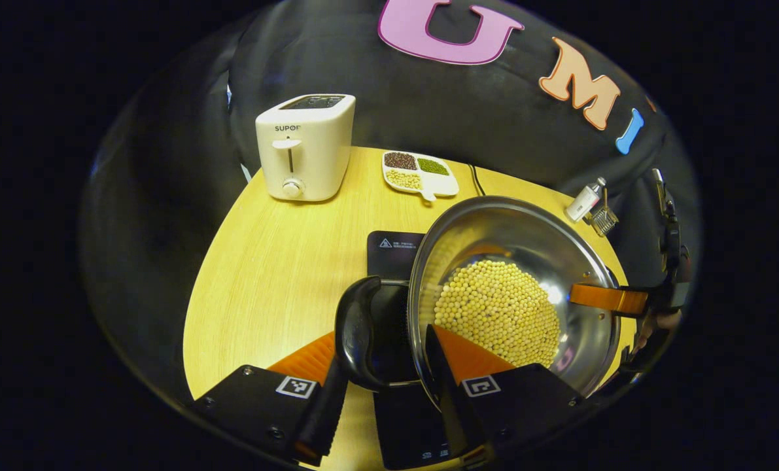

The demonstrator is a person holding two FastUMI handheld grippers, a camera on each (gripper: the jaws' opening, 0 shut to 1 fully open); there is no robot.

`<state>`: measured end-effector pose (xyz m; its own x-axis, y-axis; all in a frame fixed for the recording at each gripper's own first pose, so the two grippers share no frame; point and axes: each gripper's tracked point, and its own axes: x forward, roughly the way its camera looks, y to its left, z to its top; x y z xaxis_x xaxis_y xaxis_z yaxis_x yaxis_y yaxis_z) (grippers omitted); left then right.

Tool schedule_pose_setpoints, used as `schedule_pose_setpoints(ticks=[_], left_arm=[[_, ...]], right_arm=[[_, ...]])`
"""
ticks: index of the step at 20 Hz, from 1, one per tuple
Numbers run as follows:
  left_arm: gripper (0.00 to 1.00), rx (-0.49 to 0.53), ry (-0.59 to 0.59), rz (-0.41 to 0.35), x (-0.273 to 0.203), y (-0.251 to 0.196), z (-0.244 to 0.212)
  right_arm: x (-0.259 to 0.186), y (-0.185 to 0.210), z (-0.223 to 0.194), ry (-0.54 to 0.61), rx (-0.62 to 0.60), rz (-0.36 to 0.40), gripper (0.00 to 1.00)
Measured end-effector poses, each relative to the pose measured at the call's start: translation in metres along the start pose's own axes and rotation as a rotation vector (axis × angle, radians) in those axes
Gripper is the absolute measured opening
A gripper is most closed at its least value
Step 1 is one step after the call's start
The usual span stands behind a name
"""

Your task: First push the handle of the pot to place it horizontally, then grasp the pot with both hands and set it on the induction cooktop.

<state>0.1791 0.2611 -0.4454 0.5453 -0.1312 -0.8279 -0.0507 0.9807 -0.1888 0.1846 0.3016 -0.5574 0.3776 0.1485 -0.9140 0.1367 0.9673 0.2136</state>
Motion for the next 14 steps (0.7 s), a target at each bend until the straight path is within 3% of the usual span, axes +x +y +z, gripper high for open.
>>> schedule_pose_setpoints(ticks=[9,10,11,14], left_arm=[[0.66,0.009,-0.025,0.015,0.005,0.007,0.008],[0.66,0.000,-0.027,0.016,0.004,0.007,0.008],[0.66,-0.001,-0.018,0.006,0.003,0.004,0.005],[0.84,0.028,-0.033,0.022,-0.004,0.003,0.009]], right_arm=[[0.009,0.007,0.003,-0.020,0.000,0.009,0.58],[0.011,0.007,0.005,-0.024,-0.018,0.014,0.67],[0.011,0.007,0.005,-0.026,-0.033,0.017,0.63],[0.012,0.002,0.006,-0.018,-0.043,0.012,0.73]])
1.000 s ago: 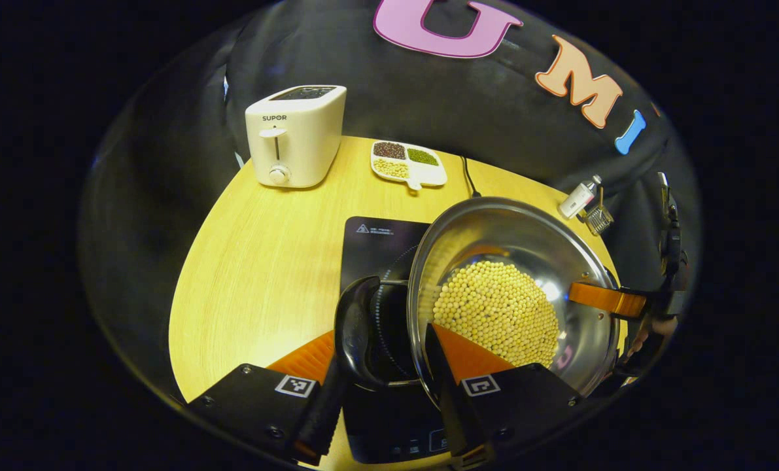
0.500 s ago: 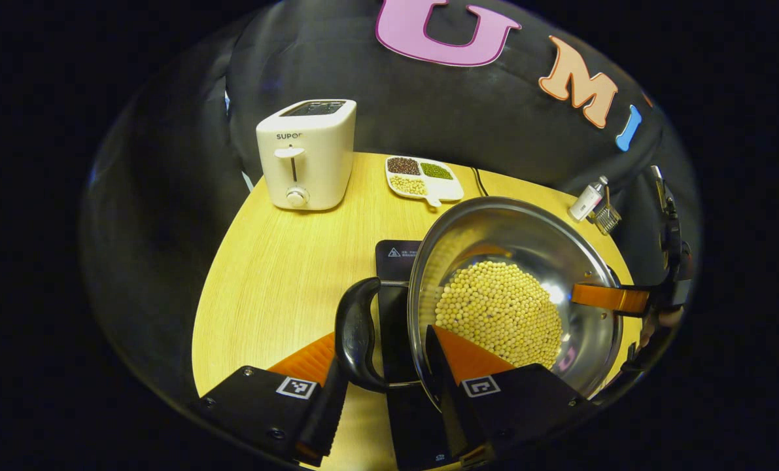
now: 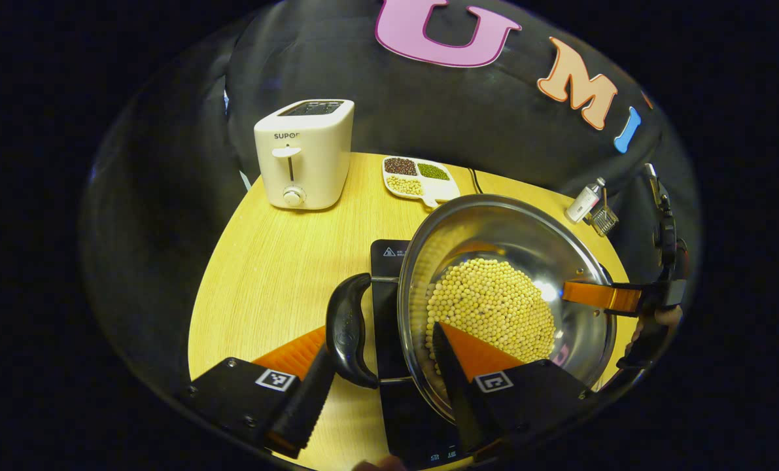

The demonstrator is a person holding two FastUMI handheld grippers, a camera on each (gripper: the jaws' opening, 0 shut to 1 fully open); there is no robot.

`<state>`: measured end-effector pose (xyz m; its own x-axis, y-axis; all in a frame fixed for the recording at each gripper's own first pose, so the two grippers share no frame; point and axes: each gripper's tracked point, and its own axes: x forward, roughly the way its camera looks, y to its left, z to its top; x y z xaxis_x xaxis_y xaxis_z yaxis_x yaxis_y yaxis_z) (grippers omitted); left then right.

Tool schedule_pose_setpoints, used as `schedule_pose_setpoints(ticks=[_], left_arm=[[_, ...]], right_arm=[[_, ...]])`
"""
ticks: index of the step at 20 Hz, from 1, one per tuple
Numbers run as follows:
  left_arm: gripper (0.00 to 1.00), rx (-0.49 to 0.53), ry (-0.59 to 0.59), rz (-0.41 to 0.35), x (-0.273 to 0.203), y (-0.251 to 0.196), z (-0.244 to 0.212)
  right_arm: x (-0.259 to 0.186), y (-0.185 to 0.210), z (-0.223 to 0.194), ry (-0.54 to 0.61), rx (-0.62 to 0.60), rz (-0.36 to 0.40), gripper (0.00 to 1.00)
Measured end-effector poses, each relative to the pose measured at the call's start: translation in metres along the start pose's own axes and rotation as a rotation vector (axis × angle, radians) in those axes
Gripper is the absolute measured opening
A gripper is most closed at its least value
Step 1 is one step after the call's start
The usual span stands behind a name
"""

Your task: First push the handle of the pot to place it horizontally, then grasp the pot with both hands and set it on the induction cooktop.

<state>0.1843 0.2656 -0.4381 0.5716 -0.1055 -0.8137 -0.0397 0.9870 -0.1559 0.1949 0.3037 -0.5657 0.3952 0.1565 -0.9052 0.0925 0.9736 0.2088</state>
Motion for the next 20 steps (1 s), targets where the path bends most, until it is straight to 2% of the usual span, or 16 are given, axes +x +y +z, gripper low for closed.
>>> schedule_pose_setpoints(ticks=[2,3,4,5,6,9,12,14,15,20], left_arm=[[0.91,0.032,-0.041,0.057,-0.008,0.009,0.010],[0.92,0.043,-0.052,0.070,-0.013,0.008,0.011],[0.93,0.046,-0.050,0.078,-0.018,0.008,0.011],[0.93,0.044,-0.048,0.093,-0.024,0.008,0.008],[0.94,0.043,-0.048,0.114,-0.031,0.009,0.008],[0.98,0.048,-0.091,0.185,-0.054,0.006,0.006],[0.97,0.046,-0.191,0.241,-0.086,-0.013,0.013],[0.96,0.043,-0.237,0.239,-0.103,-0.041,0.012],[0.96,0.040,-0.237,0.233,-0.109,-0.057,0.003],[0.97,0.029,-0.233,0.228,-0.141,-0.149,-0.052]], right_arm=[[-0.007,-0.003,0.004,-0.016,0.007,0.010,0.76],[-0.012,-0.002,0.008,-0.035,0.025,0.033,0.82],[-0.017,-0.004,0.013,-0.052,0.045,0.050,1.00],[-0.026,-0.009,0.015,-0.066,0.061,0.061,1.00],[-0.034,-0.015,0.020,-0.086,0.079,0.072,0.95],[-0.057,-0.027,0.022,-0.126,0.133,0.148,1.00],[-0.085,-0.049,0.021,-0.171,0.139,0.214,0.94],[-0.104,-0.074,0.019,-0.200,0.143,0.229,0.94],[-0.113,-0.088,0.013,-0.207,0.140,0.233,1.00],[-0.160,-0.169,-0.025,-0.258,0.048,0.199,1.00]])
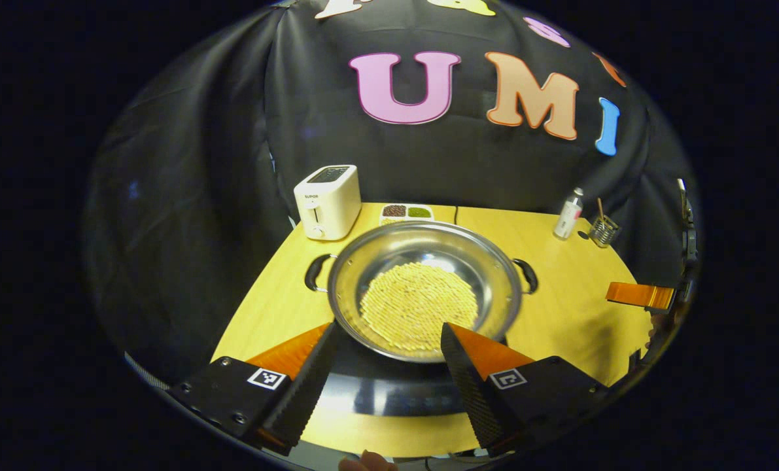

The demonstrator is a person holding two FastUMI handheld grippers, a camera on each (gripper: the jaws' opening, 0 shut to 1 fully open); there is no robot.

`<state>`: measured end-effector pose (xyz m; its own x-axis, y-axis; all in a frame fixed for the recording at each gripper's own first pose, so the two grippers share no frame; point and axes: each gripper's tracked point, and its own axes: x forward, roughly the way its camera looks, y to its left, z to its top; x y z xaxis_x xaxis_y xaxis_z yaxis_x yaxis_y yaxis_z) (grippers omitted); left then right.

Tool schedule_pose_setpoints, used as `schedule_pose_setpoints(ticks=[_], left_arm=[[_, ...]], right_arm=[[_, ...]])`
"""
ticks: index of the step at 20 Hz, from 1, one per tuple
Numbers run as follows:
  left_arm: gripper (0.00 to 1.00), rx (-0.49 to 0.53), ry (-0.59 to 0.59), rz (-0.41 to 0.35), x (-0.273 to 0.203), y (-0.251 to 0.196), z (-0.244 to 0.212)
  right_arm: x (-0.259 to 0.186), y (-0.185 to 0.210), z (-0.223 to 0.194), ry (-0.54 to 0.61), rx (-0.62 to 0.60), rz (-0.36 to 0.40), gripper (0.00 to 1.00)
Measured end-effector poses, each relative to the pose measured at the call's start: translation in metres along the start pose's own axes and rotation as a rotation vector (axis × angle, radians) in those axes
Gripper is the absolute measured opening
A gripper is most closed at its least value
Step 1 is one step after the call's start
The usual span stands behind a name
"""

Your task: First push the handle of the pot to place it horizontally, then grasp the pot with both hands and set it on the induction cooktop.

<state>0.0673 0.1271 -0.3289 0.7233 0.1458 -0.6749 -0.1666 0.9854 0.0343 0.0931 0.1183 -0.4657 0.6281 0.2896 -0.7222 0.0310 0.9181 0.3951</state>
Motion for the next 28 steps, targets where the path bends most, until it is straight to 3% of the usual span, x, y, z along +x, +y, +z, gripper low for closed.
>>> schedule_pose_setpoints(ticks=[3,7,8,13,18,19,20,24,28], left_arm=[[0.97,0.013,-0.043,-0.009,-0.048,-0.042,-0.002],[0.98,0.006,-0.197,-0.086,-0.114,-0.110,0.041],[0.97,0.020,-0.222,-0.111,-0.125,-0.127,0.052],[0.96,0.023,-0.406,-0.169,-0.182,-0.162,0.120],[0.94,-0.084,-0.525,-0.192,-0.240,-0.152,0.170],[0.94,-0.079,-0.567,-0.190,-0.254,-0.148,0.183],[0.94,-0.058,-0.609,-0.186,-0.268,-0.146,0.194],[0.95,0.047,-0.760,-0.186,-0.311,-0.152,0.219],[0.94,0.090,-0.763,-0.251,-0.314,-0.172,0.209]], right_arm=[[-0.058,-0.029,0.001,-0.056,-0.025,-0.016,1.00],[-0.138,-0.063,0.057,-0.232,-0.081,-0.075,1.00],[-0.158,-0.064,0.073,-0.277,-0.082,-0.084,0.92],[-0.248,-0.038,0.129,-0.456,-0.133,-0.086,0.92],[-0.323,0.022,0.165,-0.593,-0.241,-0.070,0.94],[-0.335,0.028,0.179,-0.627,-0.248,-0.063,1.00],[-0.346,0.038,0.187,-0.654,-0.254,-0.052,0.94],[-0.383,0.049,0.208,-0.727,-0.271,-0.072,0.94],[-0.403,0.040,0.203,-0.743,-0.244,-0.109,0.94]])
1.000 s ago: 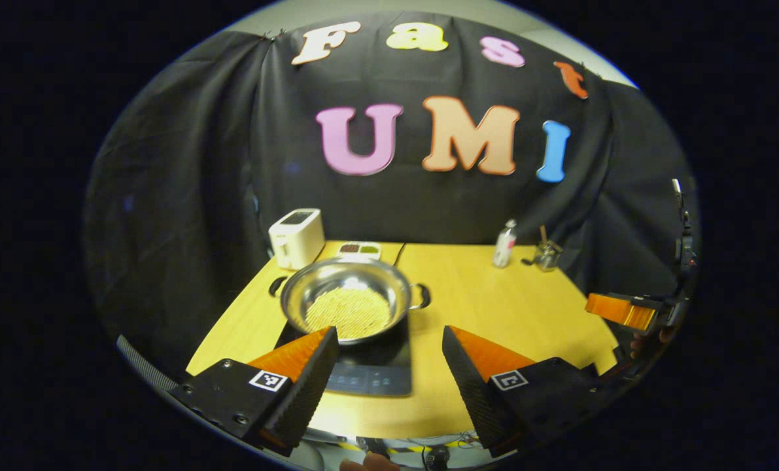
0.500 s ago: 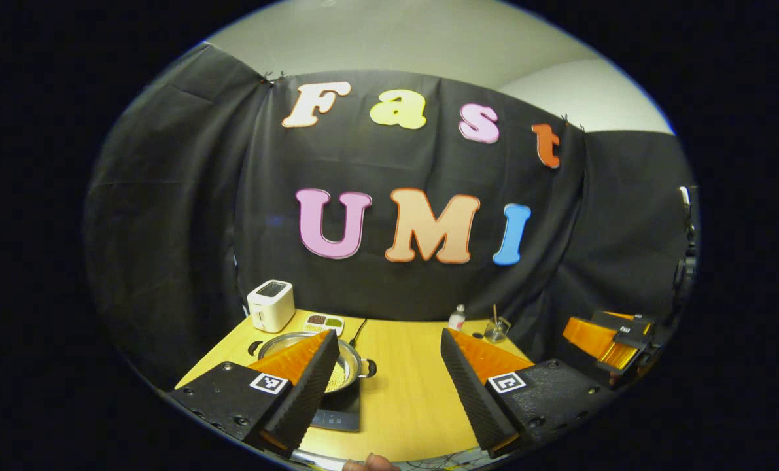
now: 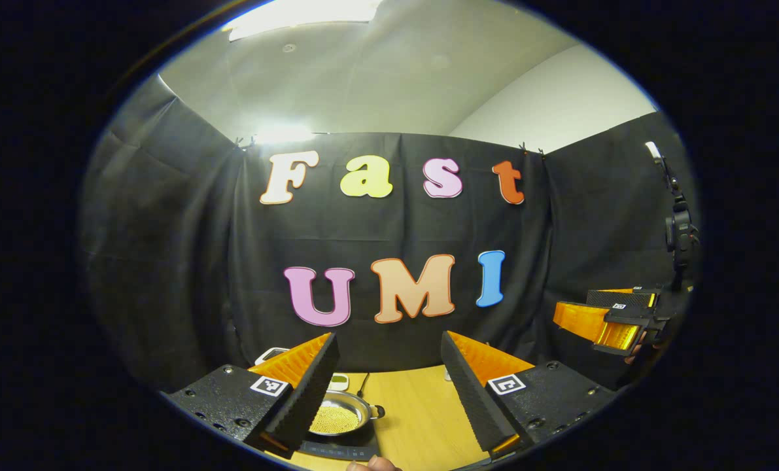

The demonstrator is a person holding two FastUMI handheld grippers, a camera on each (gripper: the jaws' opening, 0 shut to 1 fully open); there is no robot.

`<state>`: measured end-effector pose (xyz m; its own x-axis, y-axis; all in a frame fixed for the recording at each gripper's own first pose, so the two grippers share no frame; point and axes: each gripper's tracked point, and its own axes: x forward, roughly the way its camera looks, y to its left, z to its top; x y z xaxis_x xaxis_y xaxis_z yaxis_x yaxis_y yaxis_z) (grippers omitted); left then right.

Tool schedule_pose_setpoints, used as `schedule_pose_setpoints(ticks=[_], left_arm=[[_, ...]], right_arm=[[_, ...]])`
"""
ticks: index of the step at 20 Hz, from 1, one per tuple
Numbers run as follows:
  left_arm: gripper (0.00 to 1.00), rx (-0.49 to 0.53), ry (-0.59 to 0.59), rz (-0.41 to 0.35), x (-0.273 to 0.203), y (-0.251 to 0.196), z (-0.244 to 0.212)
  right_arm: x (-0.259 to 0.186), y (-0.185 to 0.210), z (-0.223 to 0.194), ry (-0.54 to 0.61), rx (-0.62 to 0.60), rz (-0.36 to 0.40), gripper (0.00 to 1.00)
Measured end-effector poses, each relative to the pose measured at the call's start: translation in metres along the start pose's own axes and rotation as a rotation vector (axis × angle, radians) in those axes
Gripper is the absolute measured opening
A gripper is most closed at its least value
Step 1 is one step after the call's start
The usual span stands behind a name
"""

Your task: First push the handle of the pot to place it horizontally, then grasp the pot with both hands and set it on the induction cooktop.

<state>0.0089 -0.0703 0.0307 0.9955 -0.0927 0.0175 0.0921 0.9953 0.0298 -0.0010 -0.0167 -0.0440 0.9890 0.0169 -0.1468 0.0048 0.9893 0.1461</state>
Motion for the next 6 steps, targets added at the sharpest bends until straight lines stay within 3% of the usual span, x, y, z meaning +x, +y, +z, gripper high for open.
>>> schedule_pose_setpoints(ticks=[4,5,6], left_arm=[[0.94,-0.070,0.049,-0.007,0.000,0.001,-0.011],[0.95,-0.080,0.060,-0.007,0.001,0.002,-0.013],[0.95,-0.085,0.073,-0.012,0.002,0.000,-0.016]], right_arm=[[-0.011,-0.008,-0.014,0.015,-0.004,-0.036,0.94],[-0.013,-0.010,-0.015,0.017,-0.002,-0.042,0.99],[-0.015,-0.011,-0.015,0.016,0.004,-0.048,0.94]])
